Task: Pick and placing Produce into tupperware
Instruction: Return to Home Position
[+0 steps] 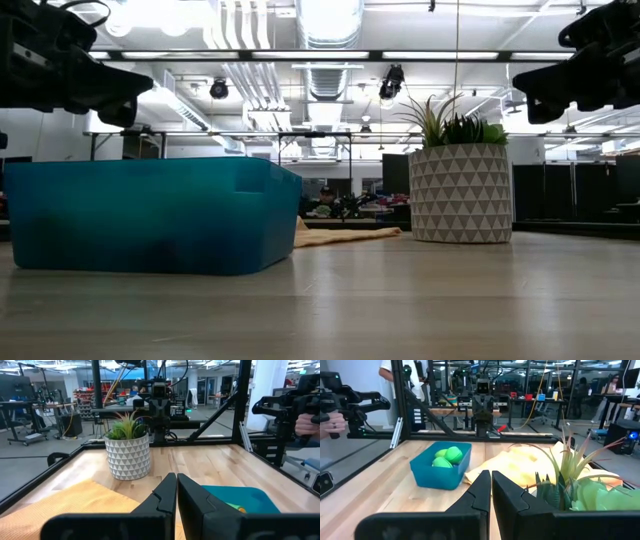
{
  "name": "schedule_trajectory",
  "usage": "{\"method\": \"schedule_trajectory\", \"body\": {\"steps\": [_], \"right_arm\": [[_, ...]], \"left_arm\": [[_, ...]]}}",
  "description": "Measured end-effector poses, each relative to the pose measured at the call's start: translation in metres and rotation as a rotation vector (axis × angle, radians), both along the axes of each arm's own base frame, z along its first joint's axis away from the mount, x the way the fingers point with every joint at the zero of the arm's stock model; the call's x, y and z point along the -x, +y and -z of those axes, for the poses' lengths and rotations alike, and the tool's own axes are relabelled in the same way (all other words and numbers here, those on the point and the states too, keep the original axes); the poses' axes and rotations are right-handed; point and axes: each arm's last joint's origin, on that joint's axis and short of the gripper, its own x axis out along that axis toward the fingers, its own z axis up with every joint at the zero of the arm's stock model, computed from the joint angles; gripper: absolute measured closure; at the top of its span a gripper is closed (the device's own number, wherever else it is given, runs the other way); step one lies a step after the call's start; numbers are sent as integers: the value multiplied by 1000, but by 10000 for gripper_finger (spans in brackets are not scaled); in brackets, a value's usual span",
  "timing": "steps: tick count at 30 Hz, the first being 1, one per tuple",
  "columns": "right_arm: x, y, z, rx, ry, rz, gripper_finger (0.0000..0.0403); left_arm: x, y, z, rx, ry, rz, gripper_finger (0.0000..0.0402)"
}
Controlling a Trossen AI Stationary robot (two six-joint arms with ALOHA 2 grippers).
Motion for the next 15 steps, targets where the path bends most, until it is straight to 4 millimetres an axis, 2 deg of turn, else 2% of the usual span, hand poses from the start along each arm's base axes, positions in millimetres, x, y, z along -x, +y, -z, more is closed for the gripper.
{"method": "schedule_trajectory", "body": {"steps": [15], "right_arm": [[0, 0, -3, -3, -31, 0, 394]], "left_arm": [[-1, 0, 2, -1, 6, 4, 402]]}}
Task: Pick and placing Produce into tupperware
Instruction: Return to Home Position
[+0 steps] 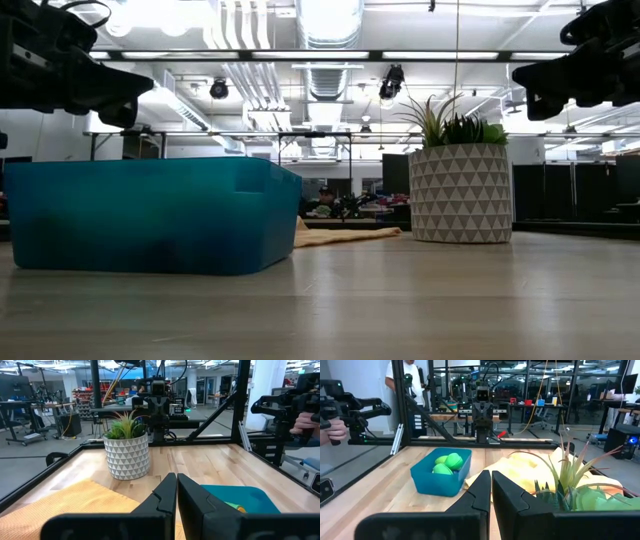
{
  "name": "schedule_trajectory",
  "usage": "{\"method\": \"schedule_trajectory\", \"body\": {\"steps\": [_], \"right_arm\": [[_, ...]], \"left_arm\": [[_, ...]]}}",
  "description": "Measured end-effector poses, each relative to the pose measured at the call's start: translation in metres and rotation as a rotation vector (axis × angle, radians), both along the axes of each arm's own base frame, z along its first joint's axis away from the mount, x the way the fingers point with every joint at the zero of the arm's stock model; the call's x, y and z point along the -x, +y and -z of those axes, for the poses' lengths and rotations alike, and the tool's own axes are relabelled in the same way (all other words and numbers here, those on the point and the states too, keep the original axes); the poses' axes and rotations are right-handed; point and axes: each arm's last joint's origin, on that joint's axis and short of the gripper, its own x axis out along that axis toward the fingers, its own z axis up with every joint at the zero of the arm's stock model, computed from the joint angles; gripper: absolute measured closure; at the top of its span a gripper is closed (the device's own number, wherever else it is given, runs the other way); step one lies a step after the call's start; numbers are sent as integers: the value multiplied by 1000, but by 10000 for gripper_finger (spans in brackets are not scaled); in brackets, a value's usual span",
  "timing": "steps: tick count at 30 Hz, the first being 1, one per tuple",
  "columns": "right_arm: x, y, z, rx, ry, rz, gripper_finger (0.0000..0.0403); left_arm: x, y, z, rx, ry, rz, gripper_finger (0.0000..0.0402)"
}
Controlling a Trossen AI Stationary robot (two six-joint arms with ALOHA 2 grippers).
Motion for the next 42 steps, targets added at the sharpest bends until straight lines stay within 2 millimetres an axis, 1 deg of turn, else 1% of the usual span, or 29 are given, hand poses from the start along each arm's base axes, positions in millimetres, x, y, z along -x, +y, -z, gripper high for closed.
{"method": "schedule_trajectory", "body": {"steps": [11, 16, 20, 42], "right_arm": [[0, 0, 0, -4, 5, 0, 394], [0, 0, 1, -136, 12, -3, 394], [0, 0, 1, -181, 14, -4, 394], [0, 0, 0, -184, 14, -4, 394]], "left_arm": [[0, 0, 0, 0, 0, 0, 402], [0, 0, 0, 0, -2, 2, 402], [0, 0, 0, 0, -3, 2, 402], [0, 0, 0, 0, -1, 1, 402]]}}
